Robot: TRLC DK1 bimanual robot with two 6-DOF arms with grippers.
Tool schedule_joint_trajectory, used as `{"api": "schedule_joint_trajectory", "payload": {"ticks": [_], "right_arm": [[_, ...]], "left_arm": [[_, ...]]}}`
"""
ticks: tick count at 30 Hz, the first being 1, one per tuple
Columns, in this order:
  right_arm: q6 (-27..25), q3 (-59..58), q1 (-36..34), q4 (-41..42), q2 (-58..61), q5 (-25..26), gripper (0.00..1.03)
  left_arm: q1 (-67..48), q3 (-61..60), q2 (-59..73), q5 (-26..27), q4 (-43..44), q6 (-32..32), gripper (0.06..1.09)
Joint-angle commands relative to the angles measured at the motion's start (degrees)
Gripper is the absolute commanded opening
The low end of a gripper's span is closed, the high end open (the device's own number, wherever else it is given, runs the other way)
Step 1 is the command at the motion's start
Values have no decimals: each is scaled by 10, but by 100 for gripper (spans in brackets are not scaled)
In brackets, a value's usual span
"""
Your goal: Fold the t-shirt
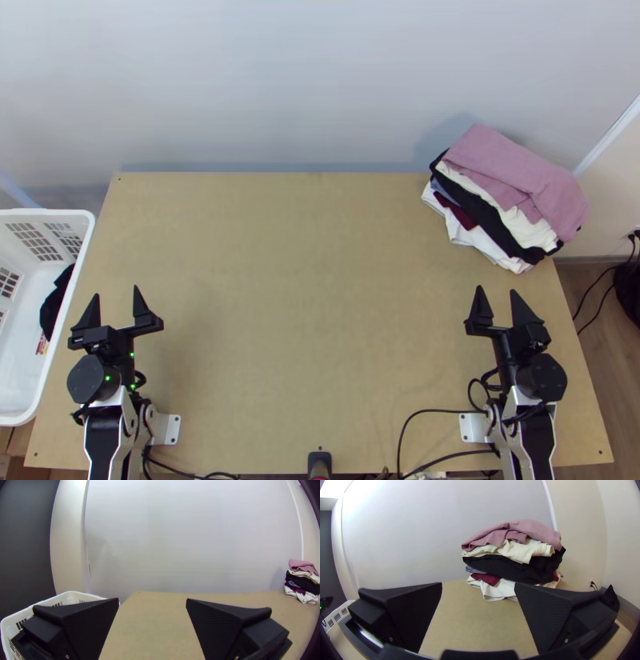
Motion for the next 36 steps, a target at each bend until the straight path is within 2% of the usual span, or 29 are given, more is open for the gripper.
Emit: {"api": "schedule_joint_trajectory", "payload": {"ticks": [1,31,36], "right_arm": [[6,-2,-2,-13,3,8,98],[6,-2,-2,-13,3,8,98],[6,-2,-2,-13,3,8,98]], "left_arm": [[2,-24,-4,-6,-5,-6,104],[2,-24,-4,-7,-5,-6,104],[-11,-24,-4,-6,-5,-27,104]]}}
